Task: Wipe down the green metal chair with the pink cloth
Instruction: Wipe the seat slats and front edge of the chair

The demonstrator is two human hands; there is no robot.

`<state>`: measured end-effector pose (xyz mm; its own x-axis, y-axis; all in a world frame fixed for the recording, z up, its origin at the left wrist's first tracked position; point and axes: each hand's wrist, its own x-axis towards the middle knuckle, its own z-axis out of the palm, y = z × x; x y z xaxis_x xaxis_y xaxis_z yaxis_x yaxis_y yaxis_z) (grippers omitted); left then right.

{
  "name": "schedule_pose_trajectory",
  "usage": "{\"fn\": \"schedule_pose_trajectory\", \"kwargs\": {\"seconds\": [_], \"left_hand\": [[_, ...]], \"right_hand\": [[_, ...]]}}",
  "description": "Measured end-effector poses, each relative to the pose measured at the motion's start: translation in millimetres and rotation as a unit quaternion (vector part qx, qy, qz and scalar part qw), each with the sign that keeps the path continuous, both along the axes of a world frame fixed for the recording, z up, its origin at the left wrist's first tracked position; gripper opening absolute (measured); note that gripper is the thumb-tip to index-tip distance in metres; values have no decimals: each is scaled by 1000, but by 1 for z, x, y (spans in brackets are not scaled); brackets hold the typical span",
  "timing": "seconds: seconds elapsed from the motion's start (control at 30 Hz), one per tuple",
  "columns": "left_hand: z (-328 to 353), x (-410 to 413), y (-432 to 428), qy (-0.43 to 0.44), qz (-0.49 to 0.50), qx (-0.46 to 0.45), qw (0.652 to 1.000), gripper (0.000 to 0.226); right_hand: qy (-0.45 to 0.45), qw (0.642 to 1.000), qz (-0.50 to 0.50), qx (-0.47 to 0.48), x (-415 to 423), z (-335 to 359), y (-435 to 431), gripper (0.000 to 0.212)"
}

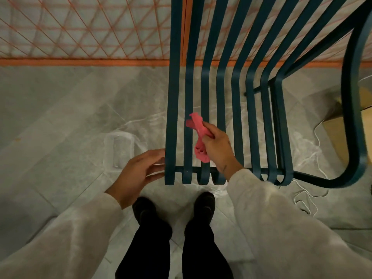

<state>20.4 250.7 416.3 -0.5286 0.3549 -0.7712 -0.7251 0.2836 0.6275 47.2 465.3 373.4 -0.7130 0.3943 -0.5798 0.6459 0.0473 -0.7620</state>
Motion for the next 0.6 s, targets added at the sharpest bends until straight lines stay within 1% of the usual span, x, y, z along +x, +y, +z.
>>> {"fn": "schedule_pose_trajectory", "kwargs": {"seconds": [0.07, 0.17, 0.23, 0.27, 0.33, 0.43, 0.47, 0.53, 0.6], "left_hand": [[-9, 2, -6, -4, -2, -8, 1000, 33], [-20, 6, -14, -6, 1, -12, 1000, 32], [-26, 8, -16, -10, 3, -11, 1000, 31], [-28, 9, -16, -13, 3, -11, 1000, 30], [-31, 13, -14, -21, 10, -21, 1000, 29], [-34, 20, -11, -28, 15, -41, 999, 28], [-34, 22, -10, -28, 10, -45, 999, 27], [-35, 26, -9, -37, 19, -48, 998, 25], [-37, 29, -9, -52, 38, -44, 997, 25]], "right_hand": [[3, 1000, 24, 6, -10, -19, -1, 38], [-11, 995, 99, 27, -15, -60, -7, 50], [-5, 982, 168, 86, -3, -86, -15, 58], [6, 970, 201, 138, 8, -99, -22, 62], [56, 941, 248, 226, 36, -114, -39, 67], [123, 913, 273, 278, 83, -123, -64, 70], [124, 894, 307, 301, 99, -125, -68, 74], [101, 846, 387, 352, 127, -129, -71, 81], [105, 818, 427, 371, 136, -129, -64, 81]]}}
